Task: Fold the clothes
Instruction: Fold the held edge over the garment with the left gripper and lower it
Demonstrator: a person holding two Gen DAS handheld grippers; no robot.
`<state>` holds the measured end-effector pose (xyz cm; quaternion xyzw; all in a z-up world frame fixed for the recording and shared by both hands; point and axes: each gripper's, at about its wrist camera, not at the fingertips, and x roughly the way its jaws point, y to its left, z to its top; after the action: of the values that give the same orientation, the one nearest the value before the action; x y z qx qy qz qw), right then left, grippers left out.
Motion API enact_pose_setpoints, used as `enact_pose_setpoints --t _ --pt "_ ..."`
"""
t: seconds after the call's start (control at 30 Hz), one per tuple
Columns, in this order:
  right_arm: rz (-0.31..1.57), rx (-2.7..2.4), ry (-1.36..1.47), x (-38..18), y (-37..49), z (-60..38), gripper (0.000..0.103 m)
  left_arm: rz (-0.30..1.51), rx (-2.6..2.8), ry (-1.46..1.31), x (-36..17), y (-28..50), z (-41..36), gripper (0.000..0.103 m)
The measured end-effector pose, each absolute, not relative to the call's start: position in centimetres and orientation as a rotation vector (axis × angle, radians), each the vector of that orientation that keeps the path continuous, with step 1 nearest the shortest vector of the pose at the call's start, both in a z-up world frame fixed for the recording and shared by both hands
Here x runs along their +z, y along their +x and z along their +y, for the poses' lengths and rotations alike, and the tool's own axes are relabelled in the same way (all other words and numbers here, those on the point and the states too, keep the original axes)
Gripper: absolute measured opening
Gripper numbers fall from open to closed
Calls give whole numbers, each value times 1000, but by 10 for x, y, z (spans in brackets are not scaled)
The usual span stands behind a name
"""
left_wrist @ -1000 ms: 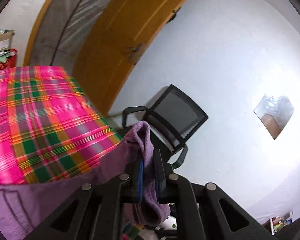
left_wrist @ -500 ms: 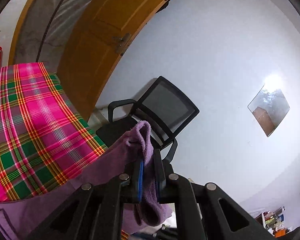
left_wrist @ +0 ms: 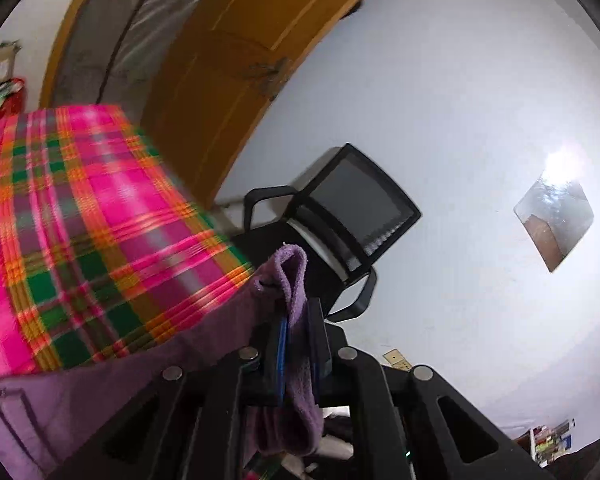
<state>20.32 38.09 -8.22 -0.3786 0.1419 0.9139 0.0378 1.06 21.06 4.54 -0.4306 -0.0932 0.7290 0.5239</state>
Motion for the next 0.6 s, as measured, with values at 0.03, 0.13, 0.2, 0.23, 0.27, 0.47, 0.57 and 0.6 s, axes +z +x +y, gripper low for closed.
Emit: enact_pose_setpoints --t 0.03,0.13,0.2,0.23,0.27,0.47,0.57,0.6 --pt "442 2797 -1163 -83 204 384 15 -237 1755 -1044 38 10 200 9" --pt "444 2794 -1180 -83 203 389 16 -290 1795 -1089 15 6 168 9" --pt "420 2795 -1190 -82 203 392 17 -321 1835 -1138 -1 2 147 10" --pt "409 2798 -1197 -81 203 394 17 -340 1856 -1175 -14 -1 133 10" --pt "406 2799 -1192 -80 204 398 17 -350 1872 -1212 -25 -3 124 10" --pt "441 2792 -1135 -70 204 411 18 -398 1910 -1381 -77 -14 95 10" --pt "455 2806 -1114 -63 200 410 18 -408 1911 -1344 -71 -11 91 10" --pt "466 2816 -1106 -61 198 409 18 -406 1917 -1329 -68 -10 90 10"
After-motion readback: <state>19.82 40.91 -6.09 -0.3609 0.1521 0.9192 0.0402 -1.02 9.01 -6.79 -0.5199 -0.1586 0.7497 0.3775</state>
